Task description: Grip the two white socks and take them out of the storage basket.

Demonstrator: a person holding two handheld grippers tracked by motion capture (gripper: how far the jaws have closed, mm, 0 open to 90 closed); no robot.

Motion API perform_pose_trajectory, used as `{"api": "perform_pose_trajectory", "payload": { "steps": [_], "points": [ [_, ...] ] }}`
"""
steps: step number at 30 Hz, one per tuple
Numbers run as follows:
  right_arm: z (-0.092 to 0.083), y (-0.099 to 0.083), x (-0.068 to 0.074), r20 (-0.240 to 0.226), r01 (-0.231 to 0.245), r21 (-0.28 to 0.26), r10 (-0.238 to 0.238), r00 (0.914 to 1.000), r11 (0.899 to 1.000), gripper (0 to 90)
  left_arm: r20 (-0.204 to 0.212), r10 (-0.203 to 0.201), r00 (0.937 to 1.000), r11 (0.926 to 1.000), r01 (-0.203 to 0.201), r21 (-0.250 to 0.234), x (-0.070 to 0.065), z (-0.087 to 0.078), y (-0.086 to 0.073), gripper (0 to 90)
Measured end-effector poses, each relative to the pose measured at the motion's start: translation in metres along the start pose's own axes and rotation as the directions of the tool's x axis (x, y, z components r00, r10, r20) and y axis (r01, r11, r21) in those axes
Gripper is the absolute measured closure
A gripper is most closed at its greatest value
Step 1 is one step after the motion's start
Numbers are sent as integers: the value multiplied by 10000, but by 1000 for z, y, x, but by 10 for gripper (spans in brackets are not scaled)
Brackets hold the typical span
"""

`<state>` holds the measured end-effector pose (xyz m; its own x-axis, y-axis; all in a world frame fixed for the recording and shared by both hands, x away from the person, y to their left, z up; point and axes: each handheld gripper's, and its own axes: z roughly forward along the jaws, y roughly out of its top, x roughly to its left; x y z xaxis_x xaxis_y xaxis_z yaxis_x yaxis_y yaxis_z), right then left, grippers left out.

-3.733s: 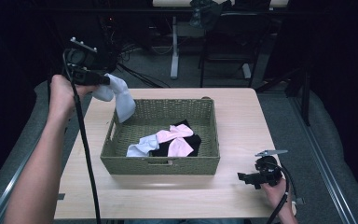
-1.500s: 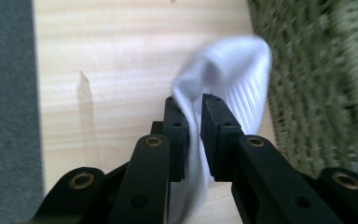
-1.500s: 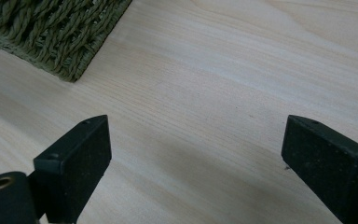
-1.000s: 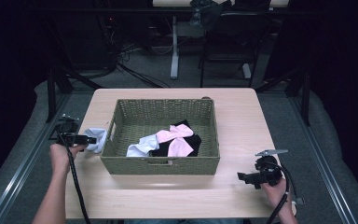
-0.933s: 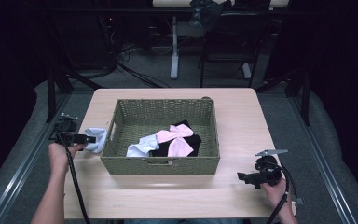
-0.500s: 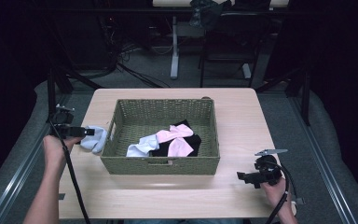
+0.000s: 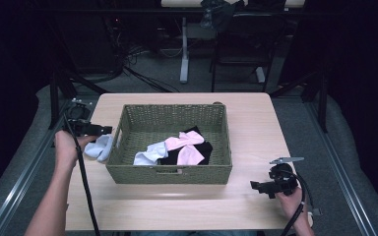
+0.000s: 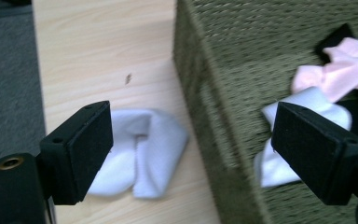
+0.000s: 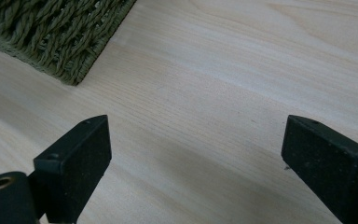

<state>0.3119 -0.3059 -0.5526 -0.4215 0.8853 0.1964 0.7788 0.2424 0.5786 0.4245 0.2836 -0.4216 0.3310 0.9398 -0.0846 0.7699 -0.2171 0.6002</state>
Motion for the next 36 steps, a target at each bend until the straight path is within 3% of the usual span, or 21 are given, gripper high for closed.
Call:
{"api": "perform_pose_trajectory", "payload": {
  "steps": [1, 10, 19, 25, 26, 28, 33, 34, 36],
  "points": [
    [0, 0, 0, -31, -7, -6, 7, 10000, 10000, 78, 93, 203, 9997, 9998, -204, 30, -9, 1, 5, 120],
    [0, -1, 0, 36, -89, -61, 89, 10000, 9999, 78, 367, 805, 9961, 9966, -811, 145, -36, 12, 17, 105],
    [-1, -1, 0, -33, -78, -62, 78, 10000, 9999, 78, 818, 1559, 9844, 9859, -1602, 490, -68, 34, 25, 104],
    [-1, -1, 0, -50, -83, -70, 82, 10000, 9999, 78, 1109, 1869, 9761, 9770, -1965, 833, -81, 50, 25, 107],
    [-1, -1, 0, -60, -87, -71, 86, 9999, 9999, 79, 1210, 1992, 9725, 9725, -2114, 978, -86, 56, 25, 107],
    [-1, -1, 0, -66, -90, -82, 90, 9999, 9999, 79, 1266, 2033, 9709, 9708, -2167, 1028, -88, 59, 25, 108],
    [-2, -1, -1, -83, -75, -97, 74, 9999, 9999, 79, 1591, 2513, 9547, 9462, -2770, 1674, -106, 80, 23, 114],
    [-2, -1, -1, -79, -73, -101, 72, 9999, 9999, 79, 1591, 2513, 9547, 9462, -2770, 1674, -106, 80, 23, 117],
    [-2, -1, -1, -70, -78, -137, 77, 9999, 9999, 79, 1763, 2693, 9468, 9321, -3023, 1995, -113, 92, 21, 124]
  ]
}}
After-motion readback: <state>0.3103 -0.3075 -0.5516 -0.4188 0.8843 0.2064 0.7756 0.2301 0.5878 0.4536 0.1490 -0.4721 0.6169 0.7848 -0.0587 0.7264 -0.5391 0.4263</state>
